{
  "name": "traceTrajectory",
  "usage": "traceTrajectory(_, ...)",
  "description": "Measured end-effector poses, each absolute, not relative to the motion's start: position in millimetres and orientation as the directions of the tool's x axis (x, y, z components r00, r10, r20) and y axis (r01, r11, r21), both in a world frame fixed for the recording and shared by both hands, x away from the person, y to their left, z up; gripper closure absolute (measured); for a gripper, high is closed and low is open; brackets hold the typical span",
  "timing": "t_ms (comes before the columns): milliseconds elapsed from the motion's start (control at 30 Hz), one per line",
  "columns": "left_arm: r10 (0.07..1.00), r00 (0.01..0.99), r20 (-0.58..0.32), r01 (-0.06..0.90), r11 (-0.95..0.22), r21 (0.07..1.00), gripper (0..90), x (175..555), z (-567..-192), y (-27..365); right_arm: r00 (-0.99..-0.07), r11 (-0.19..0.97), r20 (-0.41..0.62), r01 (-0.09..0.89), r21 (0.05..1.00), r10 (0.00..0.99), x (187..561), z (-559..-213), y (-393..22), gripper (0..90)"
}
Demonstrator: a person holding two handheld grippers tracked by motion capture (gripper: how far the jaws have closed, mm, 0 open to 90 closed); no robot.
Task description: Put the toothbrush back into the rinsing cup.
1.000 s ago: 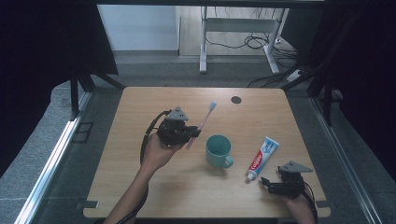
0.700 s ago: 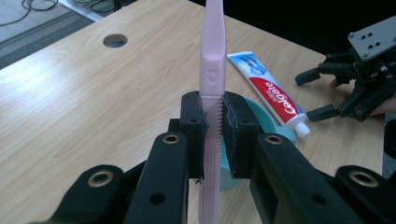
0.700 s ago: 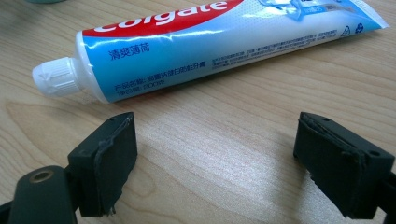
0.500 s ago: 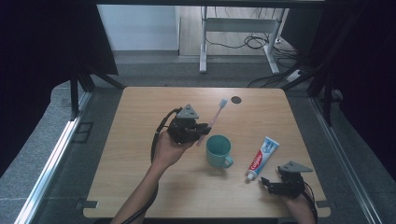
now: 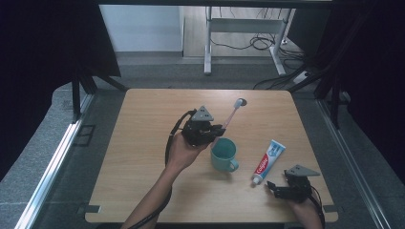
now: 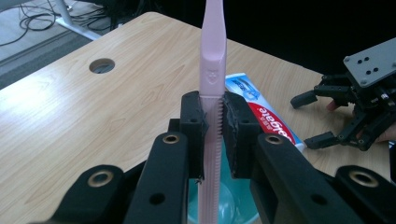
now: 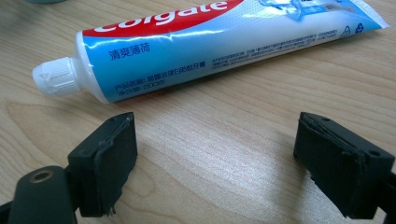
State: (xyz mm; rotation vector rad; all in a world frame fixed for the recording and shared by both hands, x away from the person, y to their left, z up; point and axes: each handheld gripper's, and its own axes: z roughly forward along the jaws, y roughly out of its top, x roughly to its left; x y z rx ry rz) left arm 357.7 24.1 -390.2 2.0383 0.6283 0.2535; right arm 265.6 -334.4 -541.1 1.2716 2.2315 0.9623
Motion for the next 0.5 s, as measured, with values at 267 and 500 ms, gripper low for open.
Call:
traceTrajectory(267, 0.520, 0.852, -0.065, 0.318, -0.415, 0.852, 79.3, 359, -399, 13, -0.510, 0.351, -0.004, 0.588, 0.729, 0.860, 266, -541, -334, 13.1)
traceTrajectory(500, 0.521, 0.850, -0.073, 0.322, -0.405, 0.856, 79.3, 360, -413, 7, -0.511, 0.352, -0.002, 0.588, 0.728, 0.859, 265, -541, -334, 13.1)
